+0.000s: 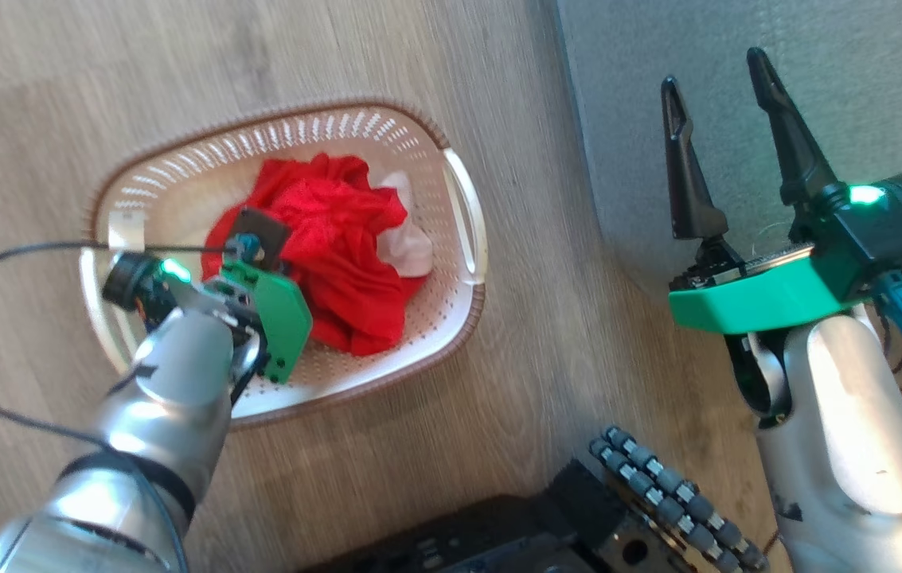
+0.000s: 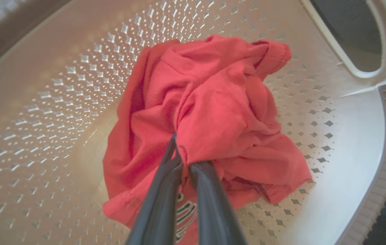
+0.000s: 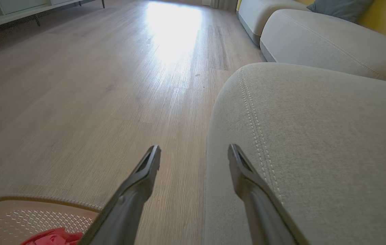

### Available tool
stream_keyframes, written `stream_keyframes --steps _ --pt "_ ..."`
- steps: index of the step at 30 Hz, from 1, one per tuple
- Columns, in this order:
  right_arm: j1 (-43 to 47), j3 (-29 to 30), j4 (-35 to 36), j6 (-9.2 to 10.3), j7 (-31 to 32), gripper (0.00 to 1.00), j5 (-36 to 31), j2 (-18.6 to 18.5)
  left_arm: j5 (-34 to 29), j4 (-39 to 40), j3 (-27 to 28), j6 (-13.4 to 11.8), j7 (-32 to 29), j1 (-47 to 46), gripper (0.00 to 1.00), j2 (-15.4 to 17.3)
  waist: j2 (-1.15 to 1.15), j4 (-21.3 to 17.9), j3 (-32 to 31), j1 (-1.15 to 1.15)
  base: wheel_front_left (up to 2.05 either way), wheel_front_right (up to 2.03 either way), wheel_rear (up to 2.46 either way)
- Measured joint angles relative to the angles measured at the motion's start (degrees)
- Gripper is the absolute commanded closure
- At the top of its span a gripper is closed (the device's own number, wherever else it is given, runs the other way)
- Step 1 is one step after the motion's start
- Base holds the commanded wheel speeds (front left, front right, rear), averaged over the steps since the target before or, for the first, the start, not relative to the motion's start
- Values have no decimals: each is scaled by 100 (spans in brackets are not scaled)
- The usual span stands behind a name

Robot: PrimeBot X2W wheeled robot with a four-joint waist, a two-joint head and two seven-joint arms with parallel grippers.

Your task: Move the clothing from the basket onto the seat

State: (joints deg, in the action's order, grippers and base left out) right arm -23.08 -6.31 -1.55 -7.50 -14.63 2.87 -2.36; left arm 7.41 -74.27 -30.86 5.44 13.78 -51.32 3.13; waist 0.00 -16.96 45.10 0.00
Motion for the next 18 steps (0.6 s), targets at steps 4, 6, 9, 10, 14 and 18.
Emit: stream_keyframes --steps 4,6,9,10,14,18 --pt "5 14 -177 0 0 0 -66 0 211 156 120 23 45 327 100 -20 0 97 -389 0 0 0 0" --pt "19 53 -216 0 0 0 -112 0 319 425 148 24 46 499 100 -24 0 154 -594 0 0 0 0" --pt "30 180 -263 0 0 0 -126 -1 439 868 167 43 48 780 100 -57 0 258 -908 0 0 0 0" --pt "41 209 -300 0 0 0 -138 -2 477 988 187 43 48 888 100 -68 0 291 -1016 0 0 0 0" --pt "180 213 -456 0 0 0 -201 -4 706 1534 316 41 48 1410 100 -73 0 423 -1463 0 0 0 0" --pt "398 243 -620 0 0 0 -258 -5 903 2121 319 -60 48 1822 100 -76 0 567 -1893 0 0 0 0"
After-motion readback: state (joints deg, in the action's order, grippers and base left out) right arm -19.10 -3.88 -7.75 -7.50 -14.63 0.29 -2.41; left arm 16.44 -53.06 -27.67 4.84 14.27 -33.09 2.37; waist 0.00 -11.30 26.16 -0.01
